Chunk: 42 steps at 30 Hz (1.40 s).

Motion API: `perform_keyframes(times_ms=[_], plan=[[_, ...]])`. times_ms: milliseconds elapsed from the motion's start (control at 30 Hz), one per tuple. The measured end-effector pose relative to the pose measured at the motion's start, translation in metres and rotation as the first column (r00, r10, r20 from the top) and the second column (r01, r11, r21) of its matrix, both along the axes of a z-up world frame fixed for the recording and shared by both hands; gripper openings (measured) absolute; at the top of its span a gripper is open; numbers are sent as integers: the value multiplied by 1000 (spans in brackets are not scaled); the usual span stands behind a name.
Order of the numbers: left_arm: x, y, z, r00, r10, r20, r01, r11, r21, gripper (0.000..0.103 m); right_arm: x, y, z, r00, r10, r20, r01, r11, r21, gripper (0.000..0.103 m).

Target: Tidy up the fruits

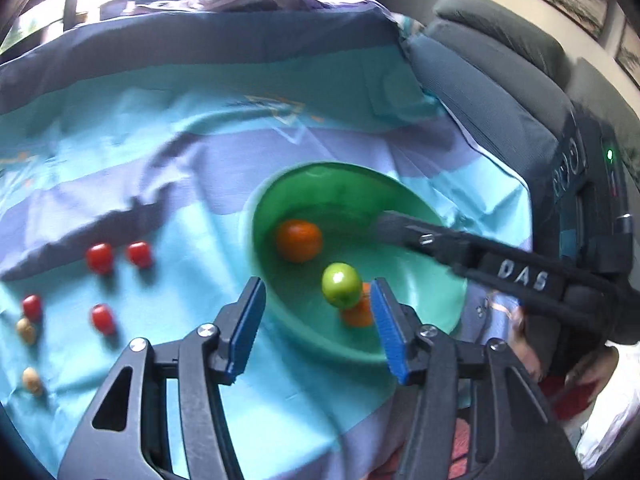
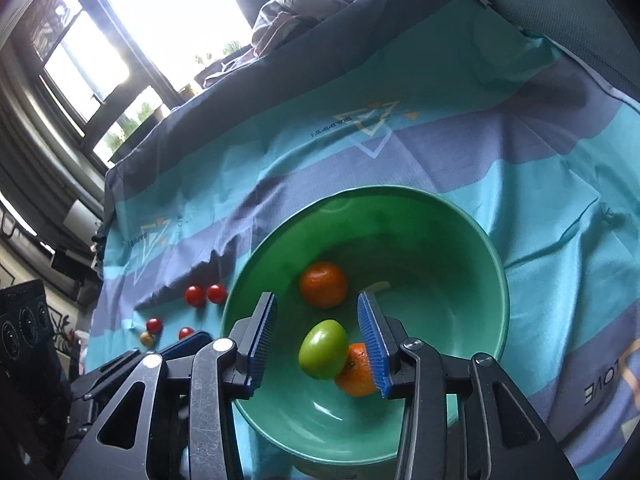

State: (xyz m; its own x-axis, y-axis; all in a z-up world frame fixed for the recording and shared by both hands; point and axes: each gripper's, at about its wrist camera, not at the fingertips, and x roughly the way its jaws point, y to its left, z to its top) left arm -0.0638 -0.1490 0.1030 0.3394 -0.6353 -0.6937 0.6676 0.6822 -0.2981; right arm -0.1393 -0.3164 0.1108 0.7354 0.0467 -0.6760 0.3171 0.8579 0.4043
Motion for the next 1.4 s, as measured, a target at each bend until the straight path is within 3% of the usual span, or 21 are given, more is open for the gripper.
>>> perform_keyframes(times_ms=[167, 267, 367, 533, 633, 900, 1000, 1133, 1267, 1300, 1400], plan=[[11, 85, 11, 977, 213, 21, -213, 977, -12, 62, 2, 14, 13, 999, 21, 36, -20, 999, -31, 48], [21, 132, 15, 945, 326, 23, -326, 945, -1, 63, 6, 30, 22, 997, 49, 57, -46, 998, -50, 49], [31, 176, 12, 895, 446, 4, -445, 895, -15, 63, 13, 52, 26, 994, 97, 55, -94, 993, -67, 50], [46, 221, -15, 846, 532, -44, -532, 847, 14, 62, 39, 96, 19, 976, 215, 32, -215, 977, -7, 50], [54, 231, -25, 827, 558, -77, -555, 830, 55, 61, 63, 128, 2, 959, 281, -36, -280, 959, 39, 50], [62, 246, -30, 818, 565, -108, -566, 824, 23, 59, 134, 193, -49, 910, 345, -232, -351, 936, 16, 50], [69, 241, -31, 832, 541, -123, -541, 840, 35, 57, 146, 201, -60, 900, 345, -266, -363, 932, -20, 50], [86, 225, -25, 851, 520, -77, -514, 854, 82, 56, 152, 201, -75, 894, 340, -292, -366, 930, -38, 48], [112, 199, -30, 868, 494, -53, -481, 862, 160, 47, 153, 201, -82, 891, 340, -302, -373, 926, -59, 31], [117, 194, -32, 874, 485, -38, -471, 863, 180, 45, 153, 202, -82, 894, 337, -296, -373, 925, -72, 30], [131, 181, -44, 877, 481, -4, -466, 851, 243, 40, 152, 200, -82, 888, 349, -299, -382, 923, -56, 30]])
